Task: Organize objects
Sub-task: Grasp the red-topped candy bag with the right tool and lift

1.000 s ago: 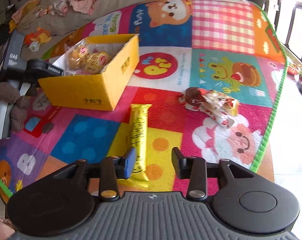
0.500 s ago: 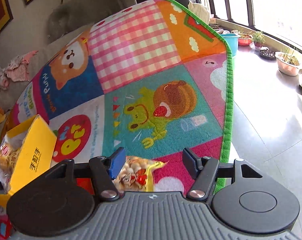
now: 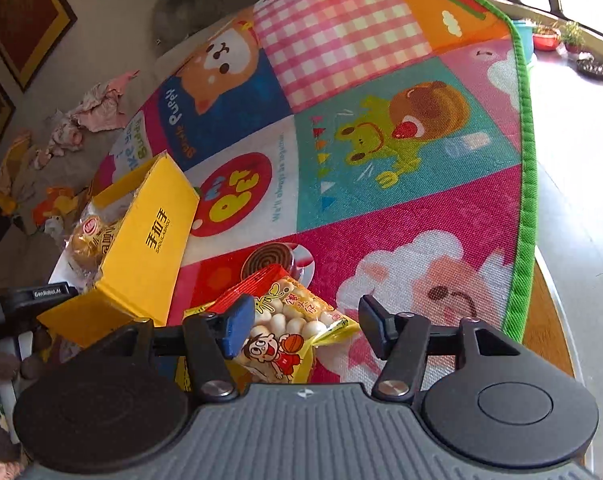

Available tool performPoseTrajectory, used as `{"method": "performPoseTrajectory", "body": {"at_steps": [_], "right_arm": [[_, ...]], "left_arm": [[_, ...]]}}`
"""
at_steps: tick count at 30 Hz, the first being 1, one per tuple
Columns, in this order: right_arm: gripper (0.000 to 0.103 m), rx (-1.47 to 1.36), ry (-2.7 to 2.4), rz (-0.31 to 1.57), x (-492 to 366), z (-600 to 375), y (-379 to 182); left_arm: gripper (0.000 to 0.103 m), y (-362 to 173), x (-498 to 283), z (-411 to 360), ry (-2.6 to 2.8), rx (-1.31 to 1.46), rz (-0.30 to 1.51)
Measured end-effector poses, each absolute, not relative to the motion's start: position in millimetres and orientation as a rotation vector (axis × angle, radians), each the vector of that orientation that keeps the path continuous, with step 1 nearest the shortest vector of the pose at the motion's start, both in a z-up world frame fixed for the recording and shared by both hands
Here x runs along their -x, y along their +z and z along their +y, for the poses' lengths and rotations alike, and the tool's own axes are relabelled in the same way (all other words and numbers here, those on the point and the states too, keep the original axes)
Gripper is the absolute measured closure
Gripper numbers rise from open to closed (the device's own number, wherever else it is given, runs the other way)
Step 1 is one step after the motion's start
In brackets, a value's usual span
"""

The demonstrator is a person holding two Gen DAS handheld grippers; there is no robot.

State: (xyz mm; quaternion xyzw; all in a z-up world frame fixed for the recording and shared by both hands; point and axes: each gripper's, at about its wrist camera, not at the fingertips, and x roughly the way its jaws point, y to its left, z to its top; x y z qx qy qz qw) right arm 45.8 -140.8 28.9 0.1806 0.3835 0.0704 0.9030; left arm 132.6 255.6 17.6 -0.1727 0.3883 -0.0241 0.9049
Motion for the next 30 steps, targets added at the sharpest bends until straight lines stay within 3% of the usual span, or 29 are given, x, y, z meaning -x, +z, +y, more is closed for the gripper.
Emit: {"method": "performPoseTrajectory", "body": {"at_steps": [3, 8, 10, 20, 26, 30], "right_arm": [[0.022, -0.261, 0.113, 0.74, -23.8, -125.3, 30.4], [0.012, -0.235, 0.133, 0.763, -18.1, -117.8, 17.8], [0.001, -0.24, 0.152, 0.764, -17.2, -117.2, 16.6], [0.0, -0.491, 0.223, 0.781, -23.1, -151.0, 15.2], [0.0, -0.169, 0.228, 0.798, -20.8, -112.4, 18.2], [0.0, -0.003, 0.341, 0.679, -12.6, -96.5, 40.3]], "left_arm": [[0.087, 17.7, -132.6, 255.6, -0.054, 0.353, 0.802], [0.087, 18.7, -134.3, 253.8, -0.061, 0.324, 0.812], [0.087, 18.9, -135.1, 253.3, -0.063, 0.316, 0.816], [0.087, 18.3, -135.2, 254.2, -0.058, 0.331, 0.814], [0.087, 18.1, -134.9, 254.2, -0.068, 0.324, 0.814], [0.087, 18.3, -136.0, 254.0, -0.068, 0.321, 0.817]]}}
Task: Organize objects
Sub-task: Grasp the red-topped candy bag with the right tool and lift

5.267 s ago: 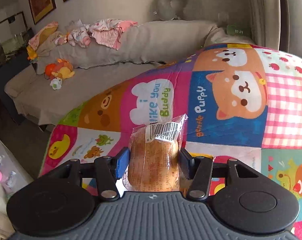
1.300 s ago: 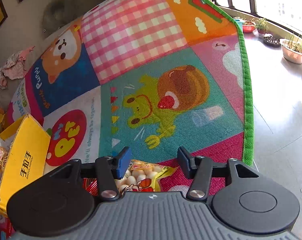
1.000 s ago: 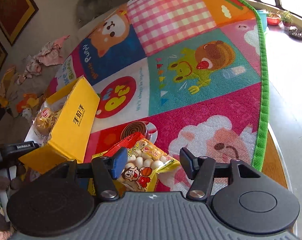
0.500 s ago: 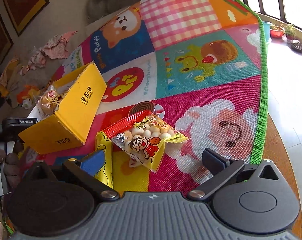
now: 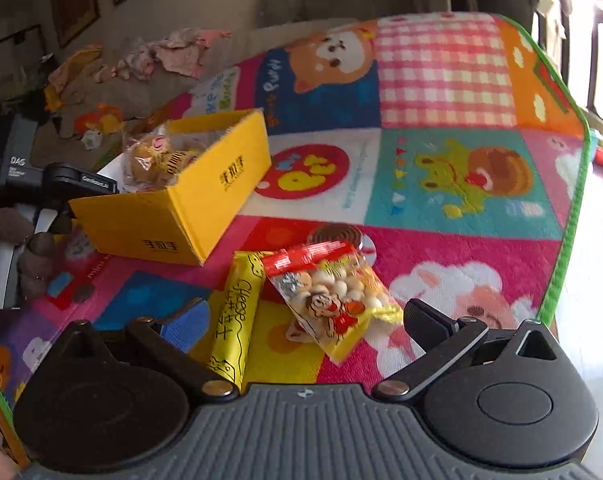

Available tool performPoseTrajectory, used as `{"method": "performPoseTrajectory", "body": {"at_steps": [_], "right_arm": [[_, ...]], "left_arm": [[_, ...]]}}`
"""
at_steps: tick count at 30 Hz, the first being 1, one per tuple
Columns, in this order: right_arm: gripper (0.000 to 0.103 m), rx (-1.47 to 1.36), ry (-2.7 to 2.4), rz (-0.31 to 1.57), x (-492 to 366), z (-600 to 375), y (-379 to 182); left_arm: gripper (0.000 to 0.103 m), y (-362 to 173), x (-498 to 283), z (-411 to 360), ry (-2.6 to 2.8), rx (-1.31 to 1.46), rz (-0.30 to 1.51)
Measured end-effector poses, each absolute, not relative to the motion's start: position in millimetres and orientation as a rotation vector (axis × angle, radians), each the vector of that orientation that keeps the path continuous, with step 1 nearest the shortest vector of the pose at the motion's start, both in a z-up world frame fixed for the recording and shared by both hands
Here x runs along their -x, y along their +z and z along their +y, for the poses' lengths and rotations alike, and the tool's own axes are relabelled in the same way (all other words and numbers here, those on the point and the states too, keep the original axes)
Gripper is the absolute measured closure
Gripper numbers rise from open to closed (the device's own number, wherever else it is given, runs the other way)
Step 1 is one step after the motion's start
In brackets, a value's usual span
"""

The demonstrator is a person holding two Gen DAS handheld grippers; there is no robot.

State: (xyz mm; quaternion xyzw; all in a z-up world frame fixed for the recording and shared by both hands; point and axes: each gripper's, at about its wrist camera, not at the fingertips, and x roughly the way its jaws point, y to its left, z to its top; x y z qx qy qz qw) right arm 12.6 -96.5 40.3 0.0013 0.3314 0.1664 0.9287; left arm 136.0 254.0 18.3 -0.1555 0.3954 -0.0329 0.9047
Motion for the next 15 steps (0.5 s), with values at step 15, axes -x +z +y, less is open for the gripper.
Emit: {"method": "performPoseTrajectory", "body": {"at_steps": [15], "right_arm": [[0.029, 0.07, 0.42, 0.819, -69.6, -101.2, 23.2]], "left_arm": [[0.087, 17.1, -135.2, 255.8, -0.08, 0.332, 0.807]]}}
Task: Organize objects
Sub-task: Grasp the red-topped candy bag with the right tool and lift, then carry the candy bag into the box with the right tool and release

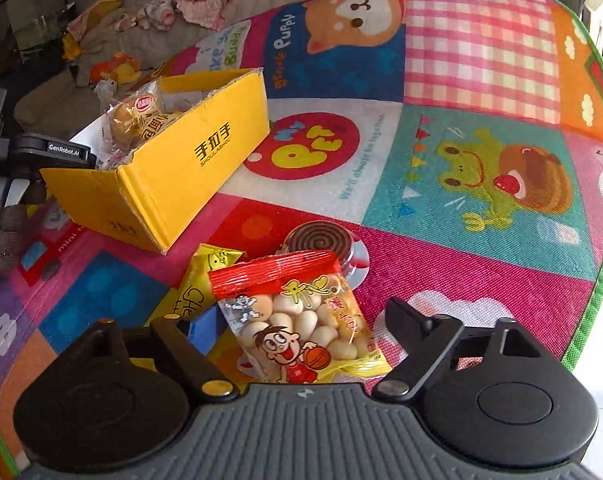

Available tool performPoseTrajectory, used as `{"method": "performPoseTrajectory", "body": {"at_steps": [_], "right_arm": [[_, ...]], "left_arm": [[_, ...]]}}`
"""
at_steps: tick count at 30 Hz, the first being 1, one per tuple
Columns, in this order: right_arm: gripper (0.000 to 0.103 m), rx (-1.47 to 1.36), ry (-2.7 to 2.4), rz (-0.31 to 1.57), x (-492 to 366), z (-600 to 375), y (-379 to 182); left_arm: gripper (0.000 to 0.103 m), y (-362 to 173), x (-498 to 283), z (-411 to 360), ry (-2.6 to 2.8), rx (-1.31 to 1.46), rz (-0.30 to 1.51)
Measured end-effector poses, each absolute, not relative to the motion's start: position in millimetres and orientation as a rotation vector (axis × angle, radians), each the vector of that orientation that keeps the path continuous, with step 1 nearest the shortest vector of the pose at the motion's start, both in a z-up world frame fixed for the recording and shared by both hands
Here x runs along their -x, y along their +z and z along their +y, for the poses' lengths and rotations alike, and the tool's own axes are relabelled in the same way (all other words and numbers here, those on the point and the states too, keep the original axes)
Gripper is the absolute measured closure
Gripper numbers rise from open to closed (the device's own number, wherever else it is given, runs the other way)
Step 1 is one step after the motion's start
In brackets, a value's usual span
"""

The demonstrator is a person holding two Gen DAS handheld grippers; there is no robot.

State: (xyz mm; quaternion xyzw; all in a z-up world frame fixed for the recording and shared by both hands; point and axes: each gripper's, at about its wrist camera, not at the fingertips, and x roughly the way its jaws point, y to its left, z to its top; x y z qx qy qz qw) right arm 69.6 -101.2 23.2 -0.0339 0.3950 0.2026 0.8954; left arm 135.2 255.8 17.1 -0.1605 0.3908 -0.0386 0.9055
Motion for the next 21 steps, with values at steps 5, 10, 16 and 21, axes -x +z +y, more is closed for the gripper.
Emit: {"method": "performPoseTrajectory", "body": {"at_steps": [5, 10, 16, 21], "right_arm": [[0.044, 0.083, 0.393, 0.828, -48.3, -89.9, 37.7], [0.045, 0.036, 0.393, 0.831, -22.5, -78.3, 65.9], [0.045, 0.03, 0.483, 0.812, 3.6, -41.0, 98.8], [0.045, 0.042, 0.546, 0.715, 10.4, -11.9, 131.1]], "left_arm": [[0.087, 17.9, -136.3, 254.6, -0.08, 0.32, 0.813], [0.087, 18.7, -138.6, 252.6, -0.091, 0.282, 0.819], [0.087, 19.0, -139.0, 251.3, -0.092, 0.26, 0.827], [0.087, 19.0, -139.3, 251.1, -0.09, 0.257, 0.827]]}}
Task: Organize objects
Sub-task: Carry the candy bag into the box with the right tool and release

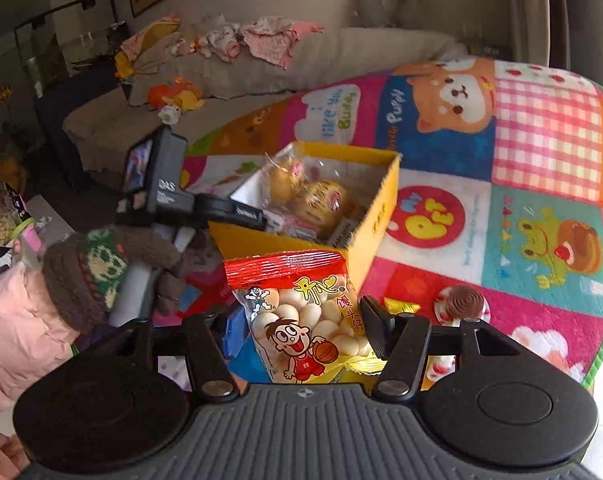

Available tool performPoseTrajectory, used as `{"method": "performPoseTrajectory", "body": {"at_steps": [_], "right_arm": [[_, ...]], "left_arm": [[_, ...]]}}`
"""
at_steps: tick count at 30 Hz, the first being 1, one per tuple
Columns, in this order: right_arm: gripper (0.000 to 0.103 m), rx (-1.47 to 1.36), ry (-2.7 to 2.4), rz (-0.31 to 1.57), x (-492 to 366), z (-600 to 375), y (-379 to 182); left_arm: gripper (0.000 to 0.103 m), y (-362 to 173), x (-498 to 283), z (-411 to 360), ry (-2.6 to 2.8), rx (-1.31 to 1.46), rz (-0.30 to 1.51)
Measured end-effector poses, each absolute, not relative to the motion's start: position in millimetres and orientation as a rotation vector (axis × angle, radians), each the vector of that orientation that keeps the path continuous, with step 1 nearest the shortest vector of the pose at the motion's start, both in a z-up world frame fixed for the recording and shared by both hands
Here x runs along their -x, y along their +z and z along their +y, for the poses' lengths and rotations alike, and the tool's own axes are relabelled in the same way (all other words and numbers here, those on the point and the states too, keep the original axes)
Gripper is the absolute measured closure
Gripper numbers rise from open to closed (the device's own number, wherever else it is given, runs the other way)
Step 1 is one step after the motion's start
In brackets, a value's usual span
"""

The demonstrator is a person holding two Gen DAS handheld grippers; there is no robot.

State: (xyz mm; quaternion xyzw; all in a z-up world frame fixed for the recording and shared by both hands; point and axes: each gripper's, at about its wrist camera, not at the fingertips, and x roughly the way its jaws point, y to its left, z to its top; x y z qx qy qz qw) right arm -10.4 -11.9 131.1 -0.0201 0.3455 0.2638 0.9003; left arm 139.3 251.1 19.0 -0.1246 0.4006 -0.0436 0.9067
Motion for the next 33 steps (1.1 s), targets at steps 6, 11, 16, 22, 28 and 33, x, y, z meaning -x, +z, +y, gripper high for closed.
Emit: {"method": "performPoseTrajectory", "body": {"at_steps": [6, 11, 16, 22, 28, 33], "right_arm": [[0.045, 0.019, 0.571, 0.606, -13.5, 12.2, 160.5], [0.045, -0.039, 0.512, 0.599, -60.7, 29.0, 165.7], [0.045, -0.172, 0.43, 0.669, -109.9, 28.9, 151.5], [0.043, -0.2, 0.379, 0.732, -141.6, 35.7, 121.9], [0.037, -0.185, 0.372, 0.725, -142.5, 31.1, 112.7], [0.035, -0.176, 0.356, 0.705, -131.7, 13.3, 113.7]], "left_arm": [[0.087, 18.2, -139.4, 251.5, -0.09, 0.257, 0.826], [0.087, 17.6, -138.8, 251.6, -0.092, 0.257, 0.824], [0.087, 17.4, -138.3, 251.8, -0.093, 0.256, 0.821], [0.087, 17.2, -137.6, 252.1, -0.095, 0.258, 0.817], [0.087, 17.7, -137.7, 251.9, -0.094, 0.263, 0.816], [0.087, 18.2, -138.3, 252.0, -0.092, 0.261, 0.819]]}}
